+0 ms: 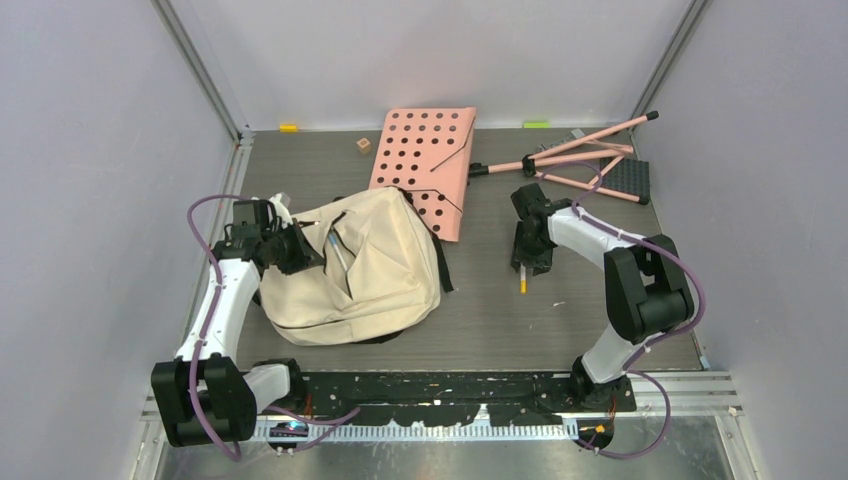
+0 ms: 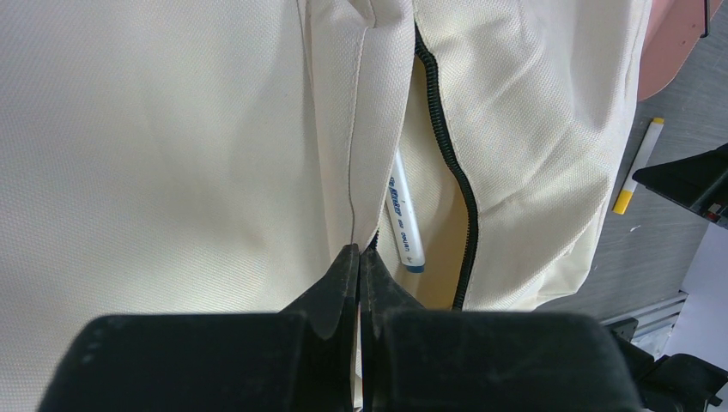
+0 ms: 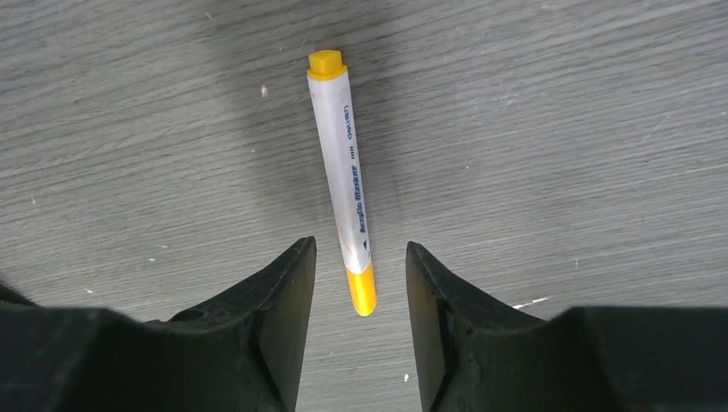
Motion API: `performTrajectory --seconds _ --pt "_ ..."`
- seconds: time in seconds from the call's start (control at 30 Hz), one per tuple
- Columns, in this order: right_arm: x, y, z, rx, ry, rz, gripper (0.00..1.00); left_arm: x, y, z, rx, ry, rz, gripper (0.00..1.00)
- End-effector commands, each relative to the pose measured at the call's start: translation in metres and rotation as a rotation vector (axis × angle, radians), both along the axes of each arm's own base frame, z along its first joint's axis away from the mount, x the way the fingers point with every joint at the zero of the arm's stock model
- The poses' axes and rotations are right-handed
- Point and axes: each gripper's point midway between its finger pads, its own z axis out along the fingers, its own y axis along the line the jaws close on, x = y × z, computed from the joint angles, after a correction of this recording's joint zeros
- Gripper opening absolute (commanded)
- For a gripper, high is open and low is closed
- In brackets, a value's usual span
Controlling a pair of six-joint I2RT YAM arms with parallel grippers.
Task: Pack the student bag
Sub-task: Pick up the stationery from the center of the board.
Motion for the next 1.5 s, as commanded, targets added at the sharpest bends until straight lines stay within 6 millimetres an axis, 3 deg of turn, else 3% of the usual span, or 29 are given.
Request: performTrajectory --seconds 0.0,0.27,0.43,0.5,0.63,0.8,0.93,1.13,1.23,1.27,1.3,1.37,1.4,1.43,1.47 --pt "0.008 0.004 -0.005 0.009 -0.006 -0.015 0.43 0.004 0.003 0.010 0.011 -0.026 0.003 0.00" --pt "0.005 0.004 -0.019 -0.003 0.041 -0.020 0.26 0.003 0.004 0.009 0.013 -0.026 0.003 0.00" --pt "0.003 0.006 -0.022 0.011 0.054 -0.014 0.04 0.003 0.004 0.009 0.015 -0.027 0.003 0.00" --pt "0.002 0.006 -0.020 0.012 0.055 -0.012 0.01 0.003 0.004 0.008 0.017 -0.028 0.001 0.00" --pt "0.001 0.009 -0.004 0.020 0.035 0.000 0.01 0.000 0.005 0.006 0.026 -0.023 -0.008 0.00" --pt "0.007 0.025 0.037 0.011 -0.045 0.051 0.01 -0.002 0.004 0.002 0.025 -0.023 -0.014 0.00" --pt "0.013 0.058 0.074 0.016 -0.142 0.132 0.01 -0.003 0.005 -0.001 0.031 -0.017 -0.012 0.00" --pt "0.022 0.131 0.117 0.092 -0.259 0.263 0.01 -0.002 0.000 -0.002 -0.004 -0.015 -0.005 0.00" --pt "0.027 0.183 0.134 0.154 -0.304 0.358 0.01 -0.001 -0.003 -0.001 -0.021 -0.018 -0.009 0.00" --pt "0.028 0.206 0.151 0.197 -0.339 0.400 0.01 -0.001 -0.003 -0.001 -0.024 -0.018 -0.011 0.00" --pt "0.030 0.219 0.145 0.202 -0.328 0.421 0.01 -0.001 -0.003 0.000 -0.026 -0.020 -0.011 0.00" --pt "0.028 0.258 0.153 0.253 -0.349 0.483 0.01 0.000 -0.004 0.000 -0.029 -0.023 -0.012 0.00" --pt "0.025 0.282 0.170 0.298 -0.379 0.522 0.01 -0.001 -0.004 0.001 -0.029 -0.023 -0.013 0.00" --pt "0.025 0.296 0.159 0.297 -0.356 0.543 0.01 -0.001 -0.004 0.000 -0.030 -0.022 -0.013 0.00" --pt "0.020 0.317 0.177 0.347 -0.384 0.584 0.00 -0.002 -0.004 0.000 -0.029 -0.024 -0.012 0.00"
